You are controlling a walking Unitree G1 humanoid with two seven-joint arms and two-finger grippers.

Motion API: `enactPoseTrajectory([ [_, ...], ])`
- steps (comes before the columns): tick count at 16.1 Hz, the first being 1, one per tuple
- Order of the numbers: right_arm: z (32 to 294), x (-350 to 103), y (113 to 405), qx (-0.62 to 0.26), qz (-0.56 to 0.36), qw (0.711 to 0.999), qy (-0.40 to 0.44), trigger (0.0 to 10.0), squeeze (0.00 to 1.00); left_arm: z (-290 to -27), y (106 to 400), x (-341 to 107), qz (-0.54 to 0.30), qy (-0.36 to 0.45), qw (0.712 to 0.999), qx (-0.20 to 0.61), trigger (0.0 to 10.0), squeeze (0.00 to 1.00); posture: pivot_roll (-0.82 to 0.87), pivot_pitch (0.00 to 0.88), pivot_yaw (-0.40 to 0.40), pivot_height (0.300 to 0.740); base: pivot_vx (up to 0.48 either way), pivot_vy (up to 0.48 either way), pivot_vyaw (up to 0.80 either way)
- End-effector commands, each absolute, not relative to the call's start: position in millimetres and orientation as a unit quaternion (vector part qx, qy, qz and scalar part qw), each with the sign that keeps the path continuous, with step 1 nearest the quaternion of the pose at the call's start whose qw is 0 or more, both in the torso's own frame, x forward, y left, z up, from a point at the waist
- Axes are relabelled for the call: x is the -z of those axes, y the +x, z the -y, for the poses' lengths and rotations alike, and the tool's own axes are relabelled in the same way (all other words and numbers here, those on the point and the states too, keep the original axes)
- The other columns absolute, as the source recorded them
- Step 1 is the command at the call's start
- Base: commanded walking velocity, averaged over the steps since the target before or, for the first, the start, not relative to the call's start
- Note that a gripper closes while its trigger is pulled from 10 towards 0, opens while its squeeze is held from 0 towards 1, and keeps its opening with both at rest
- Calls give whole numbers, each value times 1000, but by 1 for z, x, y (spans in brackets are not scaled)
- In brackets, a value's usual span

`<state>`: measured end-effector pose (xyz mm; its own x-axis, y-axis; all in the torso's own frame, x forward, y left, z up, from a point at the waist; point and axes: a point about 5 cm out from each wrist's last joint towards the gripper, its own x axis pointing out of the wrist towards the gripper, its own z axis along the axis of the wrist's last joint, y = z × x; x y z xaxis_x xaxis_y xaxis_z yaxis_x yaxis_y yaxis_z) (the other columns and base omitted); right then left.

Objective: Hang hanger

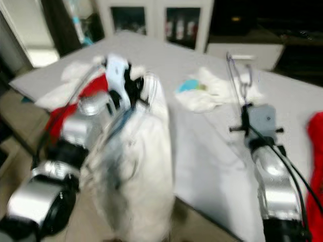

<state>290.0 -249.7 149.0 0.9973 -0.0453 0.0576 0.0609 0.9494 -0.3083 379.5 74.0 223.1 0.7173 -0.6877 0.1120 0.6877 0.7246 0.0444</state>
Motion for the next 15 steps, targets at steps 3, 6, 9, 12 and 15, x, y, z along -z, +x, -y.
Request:
enactPoseTrajectory([
  [3,251,-145,294,30,2,986,-167,10000,0,-58,386,-301,188,19,890,414,10000,0,-129,0,35,740,0,0,0],
  [6,237,-149,294,-38,14,989,-140,10000,0,-51,397,-307,181,40,899,398,10000,0,-161,0,59,740,0,0,0],
  [9,251,-152,290,-14,7,989,-147,10000,0,-45,399,-285,148,49,902,403,10000,0,-196,0,77,740,0,0,0],
  [12,252,-151,290,-18,-1,988,-154,10000,0,-44,400,-280,146,41,906,396,10000,0,-182,0,63,740,0,0,0],
  [15,242,-150,295,-38,-2,988,-153,10000,0,-47,402,-278,145,39,910,386,10000,0,-166,0,53,740,0,0,0],
])
